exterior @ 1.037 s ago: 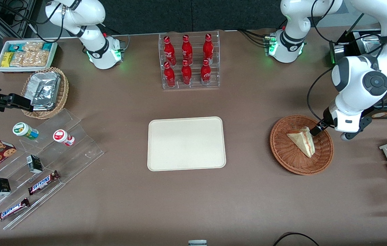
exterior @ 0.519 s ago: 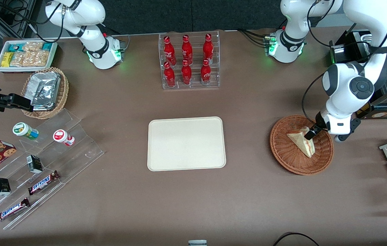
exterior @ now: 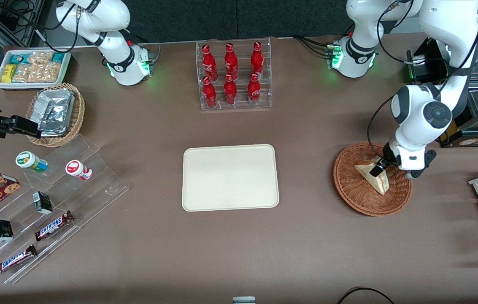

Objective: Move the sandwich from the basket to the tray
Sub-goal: 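Close the left gripper on the sandwich and lift it from the basket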

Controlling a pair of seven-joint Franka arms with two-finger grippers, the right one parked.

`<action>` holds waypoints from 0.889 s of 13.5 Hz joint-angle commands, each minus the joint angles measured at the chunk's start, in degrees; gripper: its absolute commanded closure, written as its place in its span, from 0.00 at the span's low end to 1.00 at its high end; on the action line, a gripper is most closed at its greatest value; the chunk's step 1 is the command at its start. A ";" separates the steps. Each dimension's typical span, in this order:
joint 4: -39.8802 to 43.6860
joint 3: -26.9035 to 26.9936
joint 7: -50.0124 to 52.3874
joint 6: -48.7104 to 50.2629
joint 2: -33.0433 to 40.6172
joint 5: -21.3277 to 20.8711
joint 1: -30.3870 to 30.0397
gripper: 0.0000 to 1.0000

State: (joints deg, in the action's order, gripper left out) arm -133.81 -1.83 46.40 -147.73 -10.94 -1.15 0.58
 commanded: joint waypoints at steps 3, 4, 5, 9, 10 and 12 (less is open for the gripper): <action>0.13 -0.01 0.27 -0.63 -1.45 0.18 1.80 0.17; 0.22 0.08 0.18 -0.46 -1.45 0.10 1.80 0.48; 0.57 -0.01 0.01 0.24 -1.45 -0.16 1.80 0.79; 7.84 -0.19 -0.08 12.51 -1.10 -1.65 2.49 1.00; 11.35 -0.19 0.00 18.38 -1.01 -2.79 3.11 1.00; 18.38 -0.36 -0.26 29.55 -0.84 -3.42 5.12 1.00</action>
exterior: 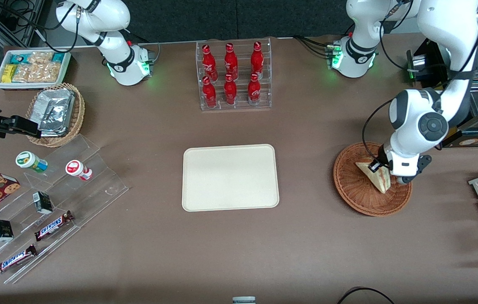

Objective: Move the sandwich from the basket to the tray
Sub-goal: 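Close the left gripper on the sandwich and lift it from the basket, then carry the sandwich with the left gripper over the cream tray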

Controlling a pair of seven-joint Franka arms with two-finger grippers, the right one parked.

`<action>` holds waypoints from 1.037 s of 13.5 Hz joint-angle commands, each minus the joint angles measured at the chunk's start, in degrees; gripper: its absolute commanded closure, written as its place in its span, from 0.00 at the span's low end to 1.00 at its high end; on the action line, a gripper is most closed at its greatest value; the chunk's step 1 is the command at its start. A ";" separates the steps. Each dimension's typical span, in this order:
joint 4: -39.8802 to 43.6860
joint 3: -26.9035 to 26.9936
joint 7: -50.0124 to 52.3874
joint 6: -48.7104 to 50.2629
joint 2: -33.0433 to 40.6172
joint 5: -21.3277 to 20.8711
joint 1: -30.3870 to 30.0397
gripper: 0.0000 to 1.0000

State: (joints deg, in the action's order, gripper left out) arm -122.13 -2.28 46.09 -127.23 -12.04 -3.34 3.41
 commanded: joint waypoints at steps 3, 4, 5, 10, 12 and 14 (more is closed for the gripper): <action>14.26 0.09 0.22 19.62 1.49 -1.06 7.38 1.00; 17.51 -0.09 0.31 22.96 1.32 -0.97 10.01 1.00; 21.37 -0.18 0.49 25.95 0.71 -0.62 13.08 1.00; 32.73 -0.27 0.14 28.18 -5.43 6.42 24.95 1.00; 36.68 -0.27 0.14 26.70 -10.34 6.41 29.00 1.00; 39.07 -0.27 0.66 21.36 -15.88 6.24 34.35 1.00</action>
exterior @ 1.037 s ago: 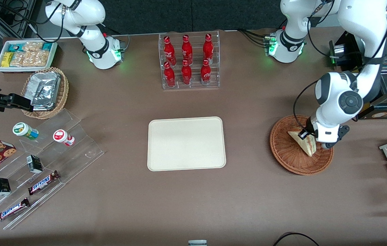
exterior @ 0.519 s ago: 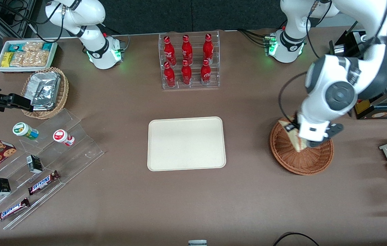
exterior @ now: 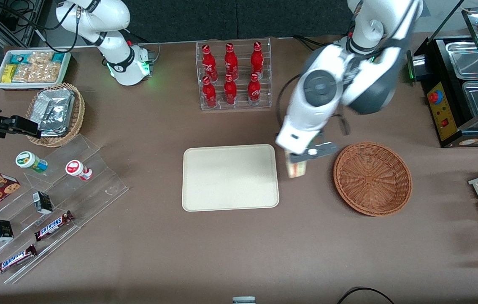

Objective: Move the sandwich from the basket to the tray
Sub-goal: 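Carry the sandwich with the left gripper over the cream tray, then lower the sandwich onto the tray and open the left gripper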

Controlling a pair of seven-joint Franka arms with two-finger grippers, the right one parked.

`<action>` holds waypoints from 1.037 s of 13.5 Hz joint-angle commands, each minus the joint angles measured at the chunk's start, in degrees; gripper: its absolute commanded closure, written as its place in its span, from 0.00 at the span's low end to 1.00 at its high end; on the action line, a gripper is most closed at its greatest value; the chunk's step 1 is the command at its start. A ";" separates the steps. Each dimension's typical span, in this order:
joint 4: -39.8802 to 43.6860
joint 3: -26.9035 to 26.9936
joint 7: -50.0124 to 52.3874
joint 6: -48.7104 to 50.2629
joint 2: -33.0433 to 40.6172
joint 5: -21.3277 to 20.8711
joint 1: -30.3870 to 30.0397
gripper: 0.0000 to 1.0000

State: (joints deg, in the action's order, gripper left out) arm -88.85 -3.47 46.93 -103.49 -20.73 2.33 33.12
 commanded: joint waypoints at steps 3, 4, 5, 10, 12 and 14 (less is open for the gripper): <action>6.41 1.01 0.88 -11.19 -14.14 0.57 9.32 1.00; 7.37 1.01 2.80 -12.69 -16.60 0.31 10.21 1.00; 9.12 1.10 3.69 -13.57 -19.15 0.14 10.82 1.00; 12.48 1.10 6.42 -15.51 -24.18 -2.94 11.80 1.00; 12.48 1.10 6.42 -16.13 -24.62 -2.94 11.80 1.00; 12.48 1.10 6.42 -16.48 -24.80 -2.94 11.80 0.97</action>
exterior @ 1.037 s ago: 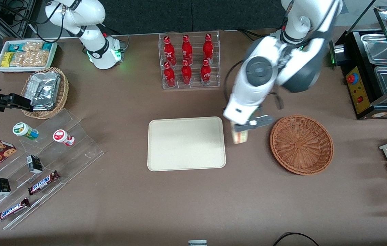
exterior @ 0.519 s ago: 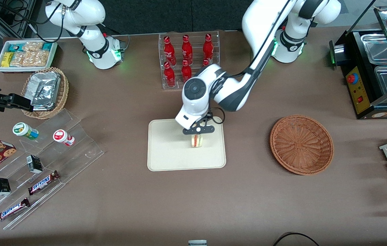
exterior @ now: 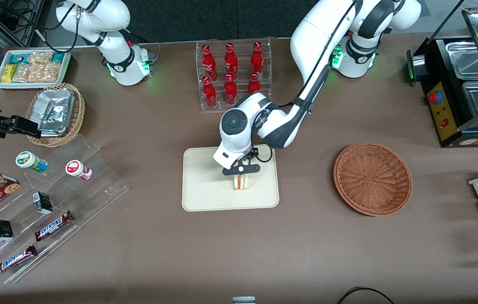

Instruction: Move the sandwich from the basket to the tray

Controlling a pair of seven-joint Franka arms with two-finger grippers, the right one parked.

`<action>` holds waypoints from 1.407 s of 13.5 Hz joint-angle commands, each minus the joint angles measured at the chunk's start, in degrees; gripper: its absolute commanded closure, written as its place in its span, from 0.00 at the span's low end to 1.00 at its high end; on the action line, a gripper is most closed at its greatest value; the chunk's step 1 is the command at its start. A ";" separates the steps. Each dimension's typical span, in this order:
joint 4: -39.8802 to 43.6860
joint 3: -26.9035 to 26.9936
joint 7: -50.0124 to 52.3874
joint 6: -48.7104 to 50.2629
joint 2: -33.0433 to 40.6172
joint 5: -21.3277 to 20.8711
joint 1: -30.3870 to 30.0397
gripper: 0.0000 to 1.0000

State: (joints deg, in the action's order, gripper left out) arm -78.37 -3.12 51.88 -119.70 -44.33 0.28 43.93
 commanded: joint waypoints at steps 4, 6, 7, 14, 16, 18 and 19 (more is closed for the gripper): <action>1.90 0.75 1.21 -0.09 -1.28 -0.89 0.81 0.01; 1.99 0.92 1.29 0.96 0.38 -0.89 0.46 0.01; 1.99 0.93 1.38 3.14 2.56 -0.72 0.28 0.01; 1.46 3.64 5.25 25.72 20.93 -1.24 -7.26 0.01; 1.11 5.93 4.37 30.74 25.06 -1.33 -10.95 0.01; -0.11 6.11 -1.83 33.82 29.81 -1.24 -16.13 0.01; -0.38 6.11 -6.39 36.79 31.83 -1.24 -18.77 0.01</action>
State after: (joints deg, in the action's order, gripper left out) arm -75.00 3.50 50.82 -85.93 -18.18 -0.72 28.88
